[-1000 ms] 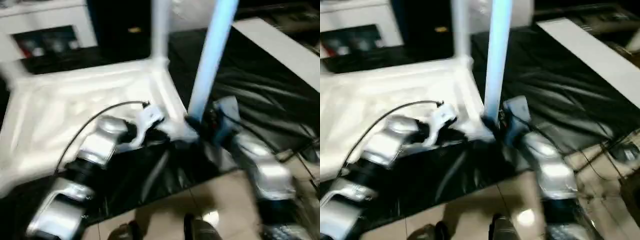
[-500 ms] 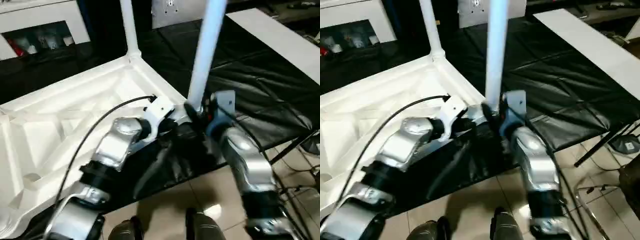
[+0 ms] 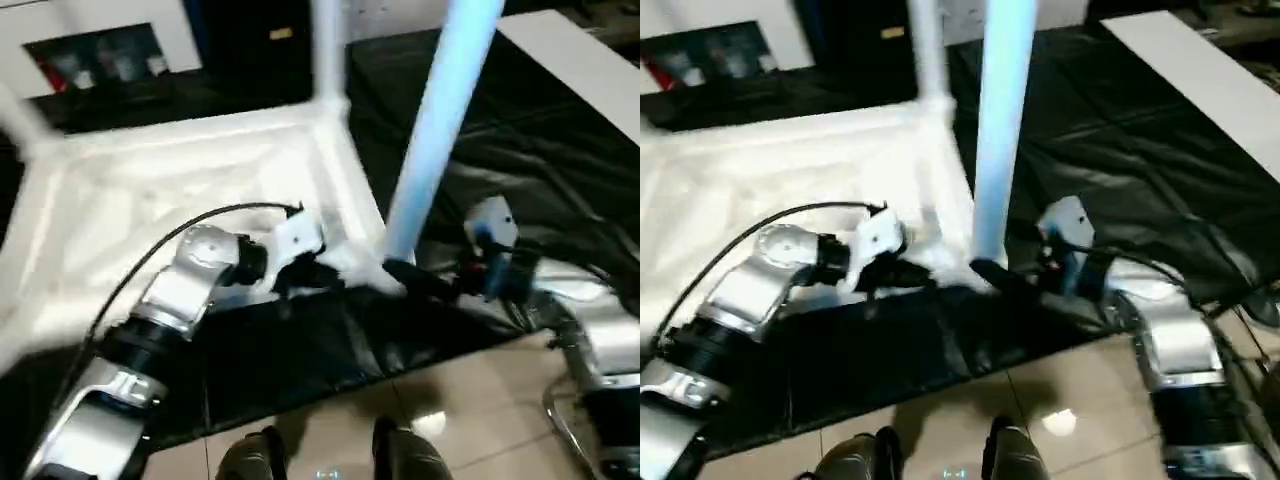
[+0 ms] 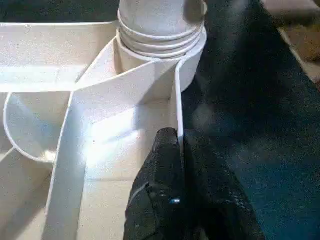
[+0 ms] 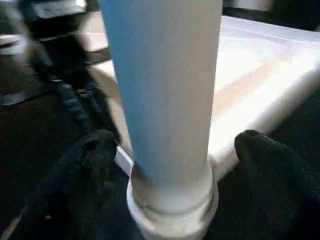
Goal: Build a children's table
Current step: Rotate leg to tighten
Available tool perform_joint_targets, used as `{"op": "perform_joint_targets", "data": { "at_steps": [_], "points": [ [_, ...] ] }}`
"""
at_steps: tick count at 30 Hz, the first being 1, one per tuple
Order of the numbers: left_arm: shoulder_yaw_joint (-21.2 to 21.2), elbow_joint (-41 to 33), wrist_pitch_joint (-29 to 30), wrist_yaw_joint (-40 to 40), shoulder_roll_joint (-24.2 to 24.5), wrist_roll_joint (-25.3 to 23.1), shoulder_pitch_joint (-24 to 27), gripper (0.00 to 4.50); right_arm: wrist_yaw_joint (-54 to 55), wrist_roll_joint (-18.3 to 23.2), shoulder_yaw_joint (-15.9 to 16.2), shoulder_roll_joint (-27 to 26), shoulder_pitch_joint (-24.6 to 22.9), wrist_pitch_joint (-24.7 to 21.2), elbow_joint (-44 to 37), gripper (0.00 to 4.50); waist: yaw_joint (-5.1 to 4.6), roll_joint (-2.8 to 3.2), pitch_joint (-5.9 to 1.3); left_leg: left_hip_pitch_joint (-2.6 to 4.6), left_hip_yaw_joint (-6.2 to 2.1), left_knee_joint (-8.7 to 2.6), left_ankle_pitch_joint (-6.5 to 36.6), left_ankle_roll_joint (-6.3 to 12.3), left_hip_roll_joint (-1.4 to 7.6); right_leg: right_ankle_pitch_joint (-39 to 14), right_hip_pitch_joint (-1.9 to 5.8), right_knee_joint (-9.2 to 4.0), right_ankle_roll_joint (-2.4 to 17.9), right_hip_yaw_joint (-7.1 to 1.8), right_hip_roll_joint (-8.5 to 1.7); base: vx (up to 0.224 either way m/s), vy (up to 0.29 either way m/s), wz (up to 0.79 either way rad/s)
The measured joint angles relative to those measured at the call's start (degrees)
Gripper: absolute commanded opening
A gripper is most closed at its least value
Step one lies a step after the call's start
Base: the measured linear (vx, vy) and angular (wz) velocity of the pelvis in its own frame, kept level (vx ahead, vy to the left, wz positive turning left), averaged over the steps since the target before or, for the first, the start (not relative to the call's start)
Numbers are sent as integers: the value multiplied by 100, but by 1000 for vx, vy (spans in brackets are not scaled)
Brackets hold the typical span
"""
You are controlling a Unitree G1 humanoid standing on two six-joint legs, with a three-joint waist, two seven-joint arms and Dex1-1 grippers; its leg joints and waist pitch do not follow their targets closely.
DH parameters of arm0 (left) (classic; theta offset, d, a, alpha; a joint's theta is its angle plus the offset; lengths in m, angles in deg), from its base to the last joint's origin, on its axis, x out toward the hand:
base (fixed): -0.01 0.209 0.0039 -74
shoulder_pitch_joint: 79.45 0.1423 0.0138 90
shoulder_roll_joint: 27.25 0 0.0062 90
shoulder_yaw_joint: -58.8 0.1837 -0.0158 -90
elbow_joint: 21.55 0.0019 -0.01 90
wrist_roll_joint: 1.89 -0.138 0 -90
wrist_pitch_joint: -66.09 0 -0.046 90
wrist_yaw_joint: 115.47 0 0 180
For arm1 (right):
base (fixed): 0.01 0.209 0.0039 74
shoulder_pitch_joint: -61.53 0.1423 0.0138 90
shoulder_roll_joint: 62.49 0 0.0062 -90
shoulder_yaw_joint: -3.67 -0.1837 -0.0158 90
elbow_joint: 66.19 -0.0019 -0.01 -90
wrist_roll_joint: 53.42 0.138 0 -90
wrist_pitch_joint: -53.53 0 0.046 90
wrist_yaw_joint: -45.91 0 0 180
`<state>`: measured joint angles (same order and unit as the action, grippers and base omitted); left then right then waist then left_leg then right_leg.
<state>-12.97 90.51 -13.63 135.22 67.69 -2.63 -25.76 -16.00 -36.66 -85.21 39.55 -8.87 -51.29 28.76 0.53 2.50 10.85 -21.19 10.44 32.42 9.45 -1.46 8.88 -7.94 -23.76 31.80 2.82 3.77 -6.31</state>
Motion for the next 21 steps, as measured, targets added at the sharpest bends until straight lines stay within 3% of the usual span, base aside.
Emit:
{"op": "perform_joint_targets", "data": {
  "at_steps": [4,7,15,21],
  "points": [
    [172,358,-509,558,111,67,-221,0,-954,162,315,283,55,124,27,423,116,-8,-14,-12,43,-3,-1,24,12,1,-24,61,-2,-24,-1,42,-15,12],
    [218,520,-709,914,214,103,-290,0,-1417,184,447,415,120,133,61,384,167,-34,-38,-26,40,14,9,28,19,-30,-44,111,-38,-18,-3,0,0,0],
    [473,897,-1051,1573,309,96,-554,0,-2143,222,856,496,483,204,499,324,191,-62,-59,-37,41,67,15,17,42,-38,-29,130,-47,-10,-2,0,0,0],
    [559,1112,-1305,1785,310,61,-696,0,-2356,162,966,478,559,315,659,270,211,-83,-72,-79,54,114,23,6,54,-36,-27,130,-44,-13,-5,0,0,0]
  ]
}}
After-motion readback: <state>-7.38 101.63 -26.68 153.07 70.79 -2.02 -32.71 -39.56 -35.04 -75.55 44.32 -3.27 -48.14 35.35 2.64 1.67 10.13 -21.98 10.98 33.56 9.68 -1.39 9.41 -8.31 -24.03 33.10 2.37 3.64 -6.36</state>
